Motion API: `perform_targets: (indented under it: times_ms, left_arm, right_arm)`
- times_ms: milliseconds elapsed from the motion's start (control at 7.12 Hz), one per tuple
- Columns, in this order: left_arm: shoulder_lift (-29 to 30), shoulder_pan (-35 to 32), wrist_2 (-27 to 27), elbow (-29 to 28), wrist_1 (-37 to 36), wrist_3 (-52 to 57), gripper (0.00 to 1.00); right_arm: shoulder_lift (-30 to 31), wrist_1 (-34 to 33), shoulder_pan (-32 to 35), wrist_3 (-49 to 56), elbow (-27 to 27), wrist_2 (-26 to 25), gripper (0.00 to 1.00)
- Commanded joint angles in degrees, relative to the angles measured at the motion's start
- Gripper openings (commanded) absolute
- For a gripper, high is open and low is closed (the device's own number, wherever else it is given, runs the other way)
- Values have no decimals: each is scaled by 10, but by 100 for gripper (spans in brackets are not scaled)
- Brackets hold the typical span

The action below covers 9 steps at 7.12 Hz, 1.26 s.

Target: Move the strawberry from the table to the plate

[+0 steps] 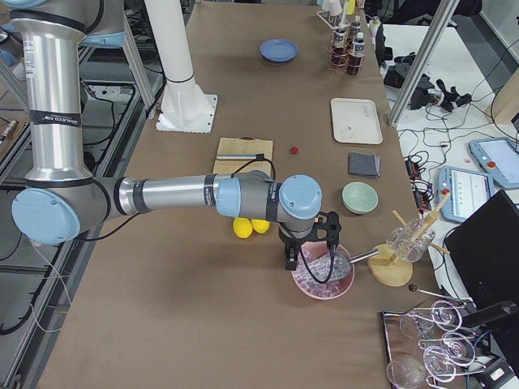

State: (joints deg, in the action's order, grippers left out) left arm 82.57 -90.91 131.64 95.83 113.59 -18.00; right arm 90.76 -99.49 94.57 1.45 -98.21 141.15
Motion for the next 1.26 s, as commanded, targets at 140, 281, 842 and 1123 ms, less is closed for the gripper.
perform_targets:
  times_ms: [140, 281, 842, 1123]
  left_arm:
    - [6, 6, 1, 3, 9, -1, 99]
    - [7, 6, 2, -2, 14, 1, 99]
    - [4, 6, 7, -13, 105, 0, 99]
    - [-7, 7, 9, -18, 108, 1, 99]
  right_arm:
    - [0, 0, -1, 2, -1, 0, 100]
    - [0, 0, 0, 1, -1, 0, 100]
    - [2, 0, 9, 5, -6, -1, 100]
    - [5, 0, 15, 5, -7, -1, 100]
